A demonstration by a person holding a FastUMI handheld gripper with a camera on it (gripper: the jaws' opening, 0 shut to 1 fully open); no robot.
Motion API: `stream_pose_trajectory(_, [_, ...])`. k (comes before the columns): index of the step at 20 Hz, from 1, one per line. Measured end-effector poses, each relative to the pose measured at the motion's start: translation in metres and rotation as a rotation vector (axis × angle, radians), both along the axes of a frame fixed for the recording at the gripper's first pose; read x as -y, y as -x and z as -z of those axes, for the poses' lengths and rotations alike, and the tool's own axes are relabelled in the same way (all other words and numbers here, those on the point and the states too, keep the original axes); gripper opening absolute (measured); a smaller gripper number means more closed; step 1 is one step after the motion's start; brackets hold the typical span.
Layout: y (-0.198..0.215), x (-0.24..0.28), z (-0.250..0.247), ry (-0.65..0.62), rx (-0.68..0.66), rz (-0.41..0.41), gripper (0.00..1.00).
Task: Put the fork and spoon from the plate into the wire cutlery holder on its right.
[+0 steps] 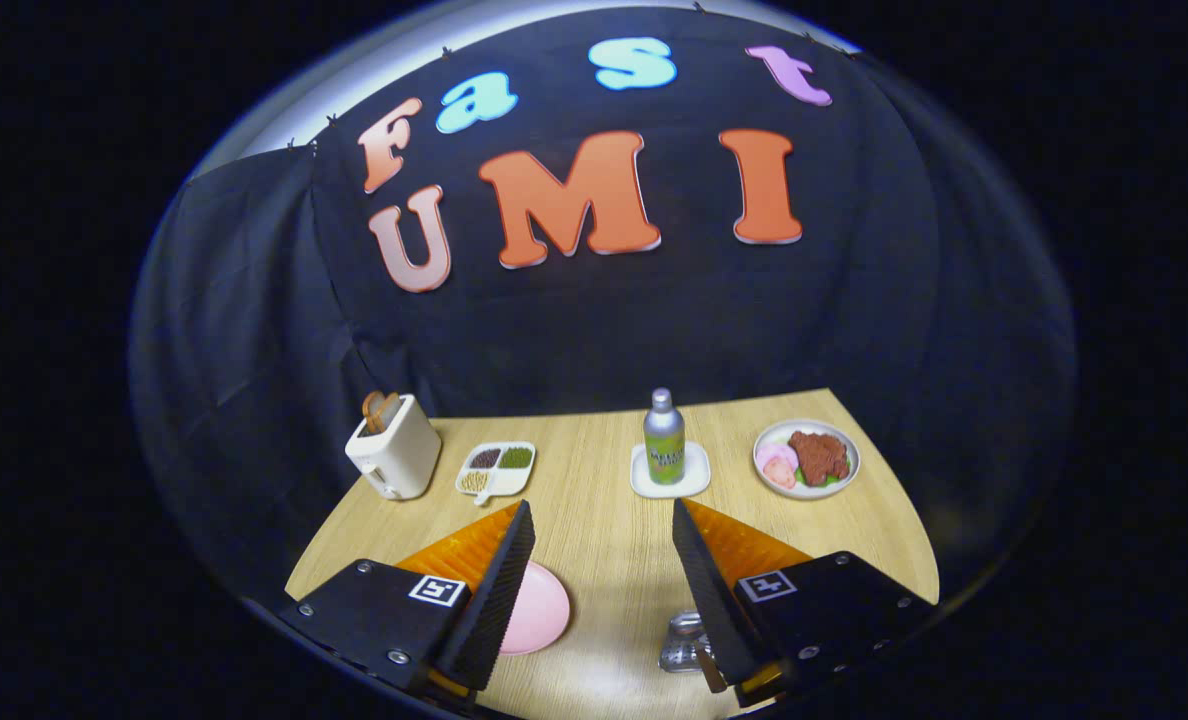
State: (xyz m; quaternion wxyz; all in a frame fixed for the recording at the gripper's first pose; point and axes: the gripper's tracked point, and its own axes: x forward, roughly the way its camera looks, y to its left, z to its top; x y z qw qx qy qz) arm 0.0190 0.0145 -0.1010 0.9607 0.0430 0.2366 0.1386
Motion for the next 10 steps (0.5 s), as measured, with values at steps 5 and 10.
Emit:
stream_pose_trajectory(5, [0.0,-0.012,-0.08,-0.018,0.253,0.049,0.91])
stream_pose_trajectory(10, [0.005,-0.019,-0.133,-0.033,0.417,0.084,0.96])
